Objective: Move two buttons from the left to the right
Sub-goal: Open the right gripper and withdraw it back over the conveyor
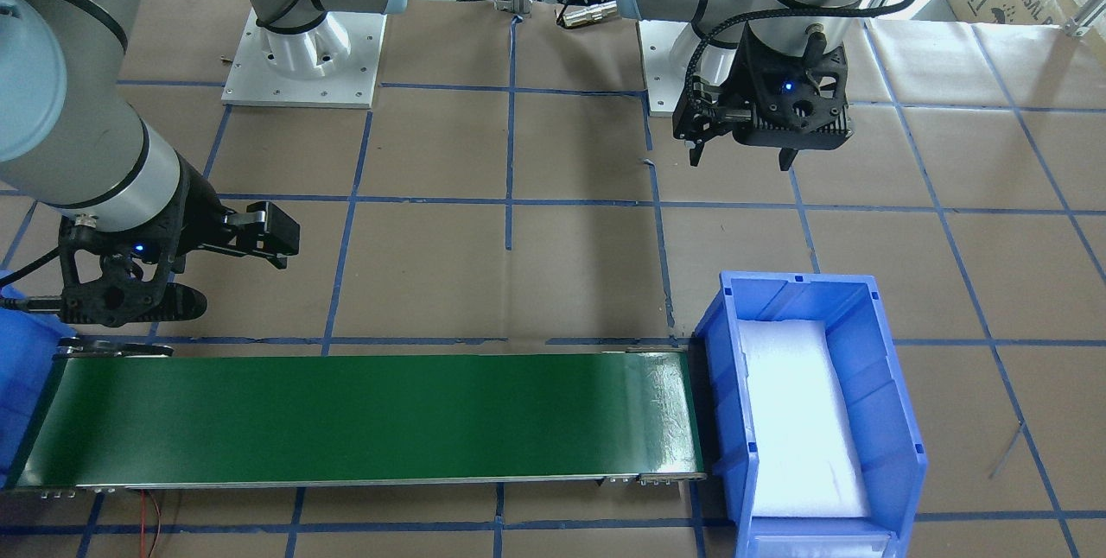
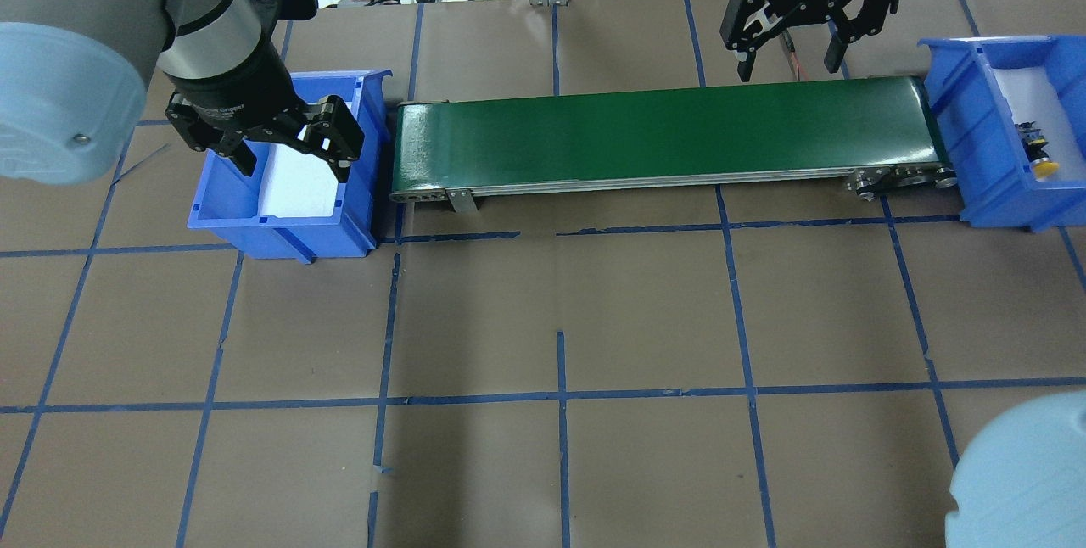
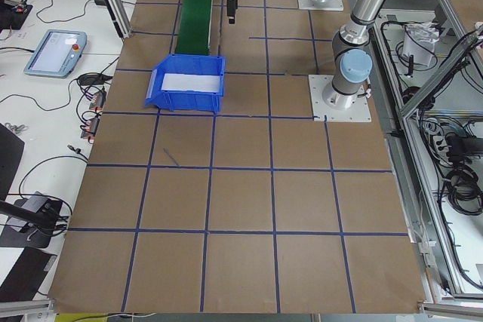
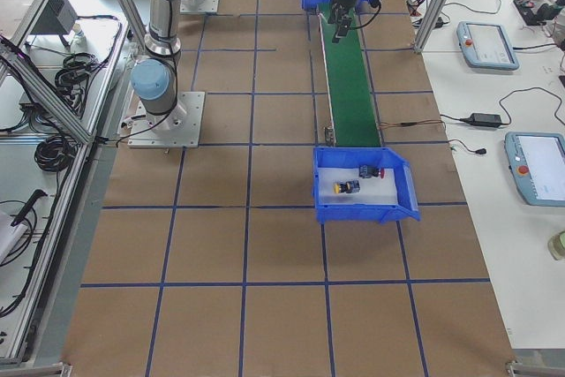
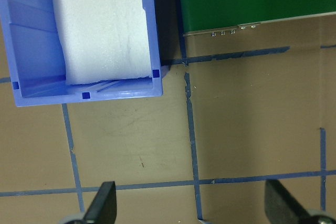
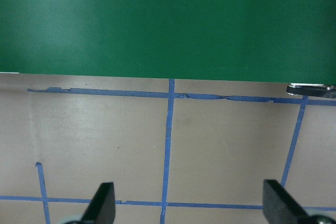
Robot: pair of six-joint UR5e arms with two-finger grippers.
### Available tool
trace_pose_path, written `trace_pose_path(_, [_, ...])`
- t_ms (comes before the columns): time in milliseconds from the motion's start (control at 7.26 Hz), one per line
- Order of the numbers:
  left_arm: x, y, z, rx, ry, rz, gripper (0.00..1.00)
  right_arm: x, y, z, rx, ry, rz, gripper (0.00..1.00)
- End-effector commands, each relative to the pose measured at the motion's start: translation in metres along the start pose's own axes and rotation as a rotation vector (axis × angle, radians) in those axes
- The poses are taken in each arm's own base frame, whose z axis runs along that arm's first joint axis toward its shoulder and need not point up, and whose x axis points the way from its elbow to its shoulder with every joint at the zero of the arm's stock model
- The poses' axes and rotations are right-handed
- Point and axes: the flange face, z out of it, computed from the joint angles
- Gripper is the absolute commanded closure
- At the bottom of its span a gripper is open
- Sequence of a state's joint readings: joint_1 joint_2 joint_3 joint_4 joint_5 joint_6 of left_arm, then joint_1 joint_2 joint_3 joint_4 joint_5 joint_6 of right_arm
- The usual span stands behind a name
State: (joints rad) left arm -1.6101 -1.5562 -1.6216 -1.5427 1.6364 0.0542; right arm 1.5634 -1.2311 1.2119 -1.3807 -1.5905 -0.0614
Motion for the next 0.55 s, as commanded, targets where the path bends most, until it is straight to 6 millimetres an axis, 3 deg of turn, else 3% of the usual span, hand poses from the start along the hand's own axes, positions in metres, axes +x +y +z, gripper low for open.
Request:
trace_pose_path(0, [-0.002, -0.002, 0.001, 0.002, 0.001, -0.003, 0.0, -0.029, 0.016, -0.002, -0.006, 0.005, 0.051, 0.0])
trace_pose_path(138, [-0.002, -0.002, 0.001, 0.002, 0.001, -0.003, 0.0, -0.043, 0.036, 0.004, -0.015, 0.009, 0.038, 0.0])
trace_pose_path(413, [-0.003, -0.002, 0.002, 0.0, 0.001, -0.005, 0.0, -0.043, 0.049, 0.012, 0.028, 0.008, 0.037, 0.0])
